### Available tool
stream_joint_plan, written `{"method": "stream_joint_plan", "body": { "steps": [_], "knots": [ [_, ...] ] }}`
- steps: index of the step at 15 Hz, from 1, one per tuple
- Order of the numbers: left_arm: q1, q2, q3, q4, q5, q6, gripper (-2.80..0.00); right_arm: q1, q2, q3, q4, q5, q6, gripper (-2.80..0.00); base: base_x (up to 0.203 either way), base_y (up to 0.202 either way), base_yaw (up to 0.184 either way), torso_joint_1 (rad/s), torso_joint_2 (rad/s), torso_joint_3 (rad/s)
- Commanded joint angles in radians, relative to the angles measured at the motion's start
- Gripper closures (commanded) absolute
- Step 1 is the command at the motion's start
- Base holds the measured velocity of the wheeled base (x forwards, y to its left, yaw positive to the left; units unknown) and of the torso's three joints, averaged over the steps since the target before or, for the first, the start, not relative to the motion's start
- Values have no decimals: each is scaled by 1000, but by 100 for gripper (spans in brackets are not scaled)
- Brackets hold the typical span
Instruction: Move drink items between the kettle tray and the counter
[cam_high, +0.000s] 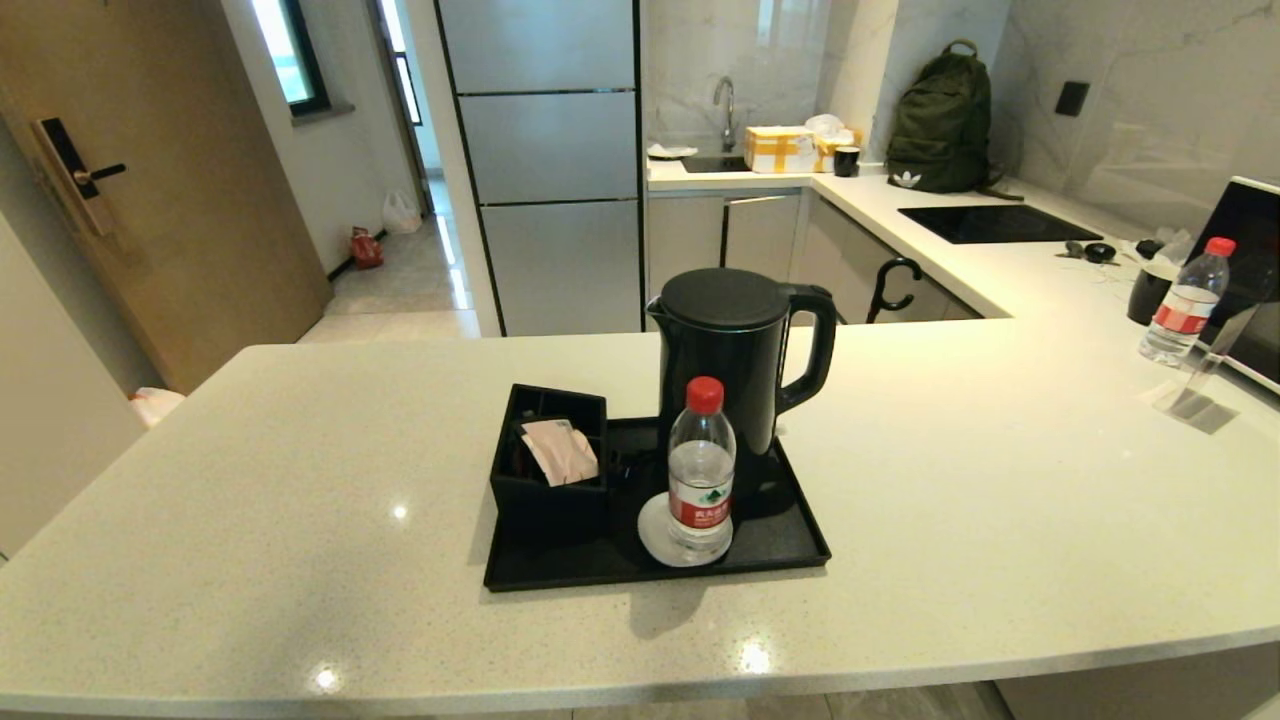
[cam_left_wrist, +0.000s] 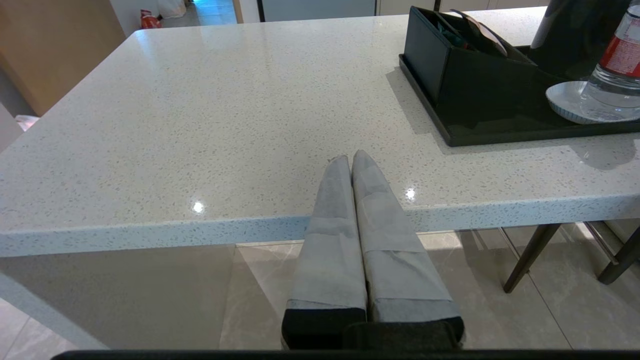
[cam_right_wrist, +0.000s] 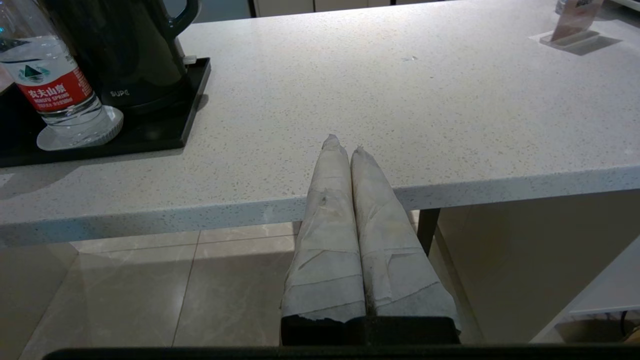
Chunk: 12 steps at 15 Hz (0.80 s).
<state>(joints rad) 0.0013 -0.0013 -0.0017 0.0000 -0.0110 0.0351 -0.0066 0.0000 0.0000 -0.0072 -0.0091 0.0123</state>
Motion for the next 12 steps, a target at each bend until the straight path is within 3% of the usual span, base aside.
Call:
{"method": "stream_joint_plan", "body": {
  "steps": [1, 12],
  "knots": [
    [0, 1, 0, 0, 0, 0, 0, -1, 0, 2, 0, 0, 0, 0, 0, 0, 0, 0, 0, 0],
    [0, 1, 0, 0, 0, 0, 0, -1, 2, 1, 0, -1, -2, 0, 0, 0, 0, 0, 0, 0]
  ]
}}
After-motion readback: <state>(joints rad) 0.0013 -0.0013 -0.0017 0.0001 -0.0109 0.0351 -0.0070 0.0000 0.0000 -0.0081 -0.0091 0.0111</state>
